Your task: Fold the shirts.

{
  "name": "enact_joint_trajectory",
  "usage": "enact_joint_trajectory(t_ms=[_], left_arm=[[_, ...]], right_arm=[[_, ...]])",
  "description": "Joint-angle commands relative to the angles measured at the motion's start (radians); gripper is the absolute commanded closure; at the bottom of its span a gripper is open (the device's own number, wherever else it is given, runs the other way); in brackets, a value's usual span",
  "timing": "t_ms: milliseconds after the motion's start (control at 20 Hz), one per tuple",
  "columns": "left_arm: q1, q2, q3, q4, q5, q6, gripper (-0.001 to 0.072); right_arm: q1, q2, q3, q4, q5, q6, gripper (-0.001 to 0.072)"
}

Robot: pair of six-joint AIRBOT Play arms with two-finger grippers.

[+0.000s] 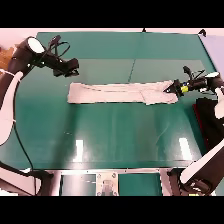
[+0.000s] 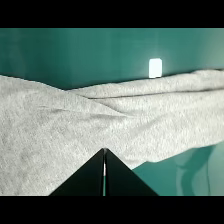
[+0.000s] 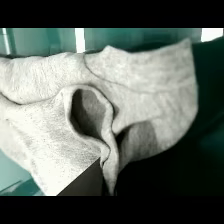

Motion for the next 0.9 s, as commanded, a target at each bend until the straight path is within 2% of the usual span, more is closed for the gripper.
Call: enact_joint_trajectory(t_ms=[0, 250, 450, 600, 850], left_arm=[[-0.061, -0.005, 0.001, -0.043, 0.039, 0.029, 0.0688], [-0.314, -0.140, 0.001, -0.063, 0.298, 0.027, 0.0687], [-0.452, -0.297, 0.002, -0.241, 0.483, 0.041, 0.0687], [-0.493, -0.344, 0.004, -0.360, 0.540, 0.073, 0.0687], [-0.517, -0.351, 0.004, -0.370, 0.570, 0.070, 0.0687]], right_arm=[[0.011, 0.013, 0.088, 0.023, 0.063, 0.042, 0.0698], [0.066, 0.151, 0.129, 0.019, 0.203, 0.082, 0.0698], [0.129, 0.292, 0.129, 0.019, 0.232, 0.092, 0.0698], [0.171, 0.374, 0.130, 0.020, 0.253, 0.114, 0.0697], [0.233, 0.472, 0.131, 0.043, 0.257, 0.114, 0.0697]])
